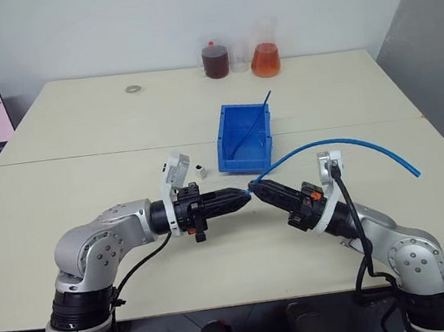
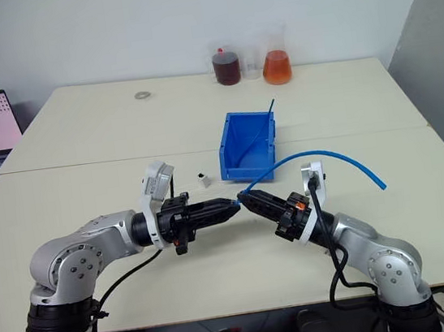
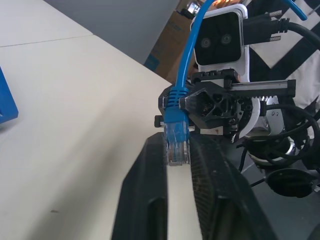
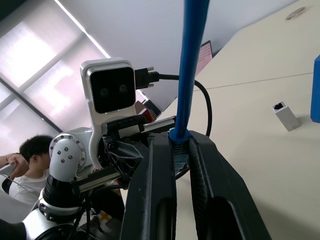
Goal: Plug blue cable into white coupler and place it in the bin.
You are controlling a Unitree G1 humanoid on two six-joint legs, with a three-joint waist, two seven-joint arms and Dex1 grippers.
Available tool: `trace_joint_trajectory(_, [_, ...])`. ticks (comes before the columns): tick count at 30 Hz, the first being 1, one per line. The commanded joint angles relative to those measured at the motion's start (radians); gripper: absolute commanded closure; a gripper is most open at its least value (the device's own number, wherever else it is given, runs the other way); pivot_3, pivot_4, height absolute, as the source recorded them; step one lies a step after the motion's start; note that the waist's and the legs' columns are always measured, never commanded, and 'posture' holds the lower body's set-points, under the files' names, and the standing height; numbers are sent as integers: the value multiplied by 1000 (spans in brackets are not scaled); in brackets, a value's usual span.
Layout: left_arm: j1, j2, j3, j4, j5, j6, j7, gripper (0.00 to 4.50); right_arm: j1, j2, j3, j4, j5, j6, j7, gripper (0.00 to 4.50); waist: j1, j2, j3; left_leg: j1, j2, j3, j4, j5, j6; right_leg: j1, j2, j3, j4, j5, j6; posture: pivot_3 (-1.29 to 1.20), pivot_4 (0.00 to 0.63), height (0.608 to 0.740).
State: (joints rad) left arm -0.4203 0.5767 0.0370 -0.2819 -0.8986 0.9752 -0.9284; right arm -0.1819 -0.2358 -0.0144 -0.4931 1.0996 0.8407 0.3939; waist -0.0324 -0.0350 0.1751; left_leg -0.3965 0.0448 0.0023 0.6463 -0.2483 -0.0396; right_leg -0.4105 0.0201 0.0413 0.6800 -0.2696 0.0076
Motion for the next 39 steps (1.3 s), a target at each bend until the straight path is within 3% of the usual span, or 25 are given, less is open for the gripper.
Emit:
trace_joint_trajectory(1, [6, 15, -9, -22, 10, -27, -19, 2725, -21, -10, -8, -10, 29, -6, 17, 4406, 0, 0, 0, 0, 0, 0, 0, 0, 0, 0, 0, 0, 0, 0, 0, 0, 150, 740])
trace_joint_trajectory(5, [21, 32, -19, -29, 27, -41, -34, 1716, -23, -14, -9, -8, 30, -8, 16, 4408, 0, 0, 0, 0, 0, 0, 0, 0, 0, 0, 0, 0, 0, 0, 0, 0, 150, 740])
trace_joint_trajectory(11, [85, 102, -45, -56, 127, -128, -60, 636, -31, -23, -18, 13, 6, -24, 15, 4408, -2, 0, 0, 0, 0, 0, -1, 0, 0, -1, 0, 1, 0, 0, 0, 0, 150, 740])
trace_joint_trajectory(14, [127, 88, -10, -54, 169, -169, 15, 28, -29, -40, -29, 21, -6, -31, 23, 4409, 0, 1, 0, 0, 1, 0, -1, 0, 0, -2, 0, 1, 0, 0, 0, 0, 150, 740])
trace_joint_trajectory(24, [213, 28, 46, 20, 495, -375, 375, 0, -19, -92, -38, 29, -39, -48, 50, 4410, 2, 1, 0, -2, 1, 0, -1, 0, 0, -2, -4, 0, -1, 0, 0, 0, 150, 740])
trace_joint_trajectory(32, [72, 25, -40, 255, 654, -421, 409, 0, -33, -85, -32, 36, -49, -47, 53, 4411, 2, 0, 1, -2, 0, 1, -1, 0, 0, -2, -3, -1, 0, 0, 0, 0, 150, 740])
trace_joint_trajectory(39, [-111, -4, -116, 461, 699, -422, 318, 0, -36, -82, -30, 26, -52, -45, 48, 4411, 4, 0, 0, -3, -1, 1, 0, 0, 0, -2, -3, -1, -1, 0, 0, 0, 150, 740])
